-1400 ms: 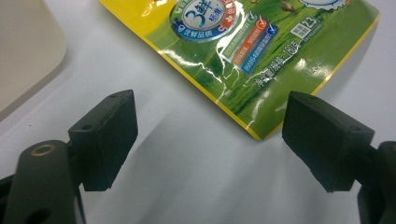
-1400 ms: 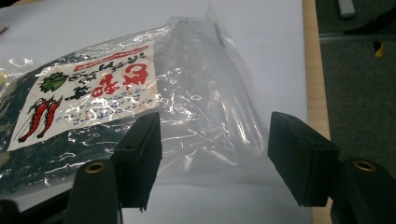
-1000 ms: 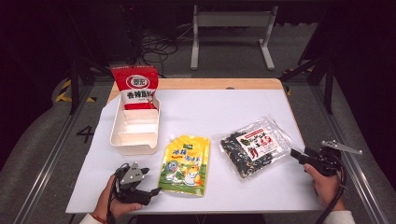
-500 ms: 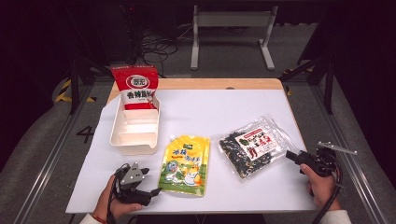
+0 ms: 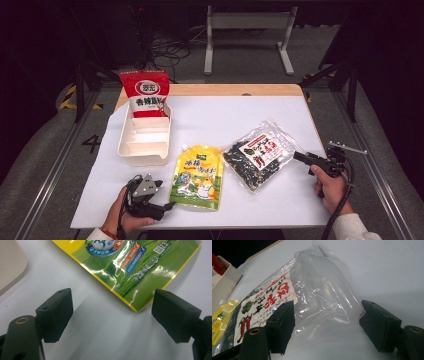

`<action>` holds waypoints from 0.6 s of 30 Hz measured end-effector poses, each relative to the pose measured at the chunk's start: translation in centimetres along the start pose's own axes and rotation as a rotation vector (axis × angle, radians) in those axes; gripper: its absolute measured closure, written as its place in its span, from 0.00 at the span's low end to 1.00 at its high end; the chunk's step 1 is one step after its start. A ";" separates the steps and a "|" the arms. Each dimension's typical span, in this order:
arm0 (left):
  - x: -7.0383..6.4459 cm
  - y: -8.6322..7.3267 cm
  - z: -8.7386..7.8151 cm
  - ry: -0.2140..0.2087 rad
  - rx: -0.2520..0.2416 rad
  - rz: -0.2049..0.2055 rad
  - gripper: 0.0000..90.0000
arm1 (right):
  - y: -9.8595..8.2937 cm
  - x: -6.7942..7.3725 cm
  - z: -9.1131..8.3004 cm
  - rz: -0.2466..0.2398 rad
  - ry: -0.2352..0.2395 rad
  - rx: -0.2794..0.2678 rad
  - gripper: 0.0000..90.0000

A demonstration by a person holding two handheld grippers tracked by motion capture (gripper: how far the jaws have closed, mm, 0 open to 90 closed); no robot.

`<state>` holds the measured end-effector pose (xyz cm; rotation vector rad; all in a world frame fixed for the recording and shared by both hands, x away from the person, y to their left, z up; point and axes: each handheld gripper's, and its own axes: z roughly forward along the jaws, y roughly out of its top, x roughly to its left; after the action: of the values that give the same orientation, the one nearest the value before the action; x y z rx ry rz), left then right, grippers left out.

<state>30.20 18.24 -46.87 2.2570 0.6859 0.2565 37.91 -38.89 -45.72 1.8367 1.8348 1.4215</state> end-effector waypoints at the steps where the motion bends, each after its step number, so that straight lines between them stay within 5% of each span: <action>1: 0.0 0.0 0.0 0.000 -0.002 0.000 0.21 | 0.2 0.0 0.2 -0.006 -0.005 0.004 0.35; 5: 0.0 0.0 -0.1 0.000 -0.011 -0.007 0.21 | 1.2 0.5 1.4 -0.067 -0.070 0.033 0.47; 9: 0.0 0.1 -0.2 -0.011 -0.019 -0.012 0.21 | 2.0 0.6 2.6 -0.068 -0.107 0.031 0.59; 13: 0.0 0.5 -0.3 -0.030 -0.048 -0.027 0.21 | 2.6 0.7 3.5 -0.047 -0.115 0.026 0.67; 18: 0.1 1.9 -0.3 -0.076 -0.079 -0.032 0.20 | 2.9 1.4 4.6 -0.097 -0.098 0.023 0.71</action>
<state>30.89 17.37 -45.34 2.1670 0.6599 0.1782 42.82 -36.12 -45.40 1.7688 1.8721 1.2600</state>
